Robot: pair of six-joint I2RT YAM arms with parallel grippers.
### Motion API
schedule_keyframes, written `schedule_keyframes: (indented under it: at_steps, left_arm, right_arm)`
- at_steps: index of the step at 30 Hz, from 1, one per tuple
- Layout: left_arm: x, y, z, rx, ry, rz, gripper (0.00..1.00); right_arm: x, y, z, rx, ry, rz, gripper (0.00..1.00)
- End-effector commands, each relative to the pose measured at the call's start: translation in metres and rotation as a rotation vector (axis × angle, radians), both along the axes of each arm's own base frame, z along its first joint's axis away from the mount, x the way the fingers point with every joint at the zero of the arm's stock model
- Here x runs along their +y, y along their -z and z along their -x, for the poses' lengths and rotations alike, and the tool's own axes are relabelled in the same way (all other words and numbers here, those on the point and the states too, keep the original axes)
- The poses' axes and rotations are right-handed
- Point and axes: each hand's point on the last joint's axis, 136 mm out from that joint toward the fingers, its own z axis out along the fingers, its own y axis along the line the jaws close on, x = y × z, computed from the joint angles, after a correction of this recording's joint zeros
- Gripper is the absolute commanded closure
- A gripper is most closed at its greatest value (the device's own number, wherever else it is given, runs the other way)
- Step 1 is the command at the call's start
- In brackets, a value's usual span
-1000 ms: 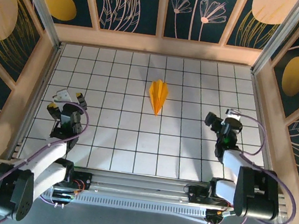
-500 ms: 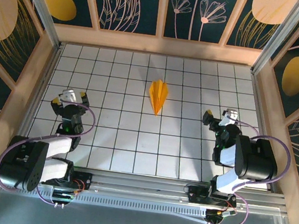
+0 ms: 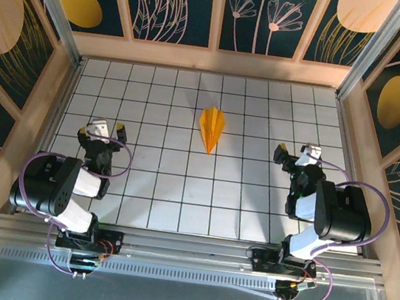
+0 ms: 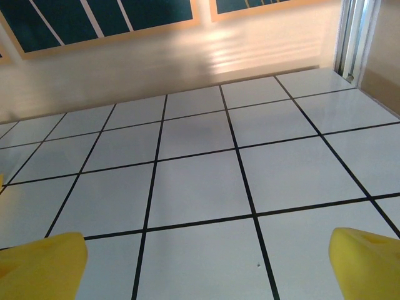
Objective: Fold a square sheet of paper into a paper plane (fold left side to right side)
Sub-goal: Reset both arms
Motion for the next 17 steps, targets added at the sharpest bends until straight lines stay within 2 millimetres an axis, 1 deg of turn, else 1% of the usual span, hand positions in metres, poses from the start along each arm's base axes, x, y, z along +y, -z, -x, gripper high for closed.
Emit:
schedule_keyframes:
  at_steps: [1, 17]
  left_arm:
    - [0.0066, -0.0200, -0.0116, -0.069, -0.018, 0.027, 0.01]
    - [0.0087, -0.0195, -0.0101, -0.069, -0.026, 0.029, 0.01]
  right_arm:
    - [0.0014, -0.0167, -0.0043, -0.064, 0.003, 0.015, 0.01]
    - [0.0002, -0.0157, -0.0070, -0.054, 0.025, 0.028, 0.01]
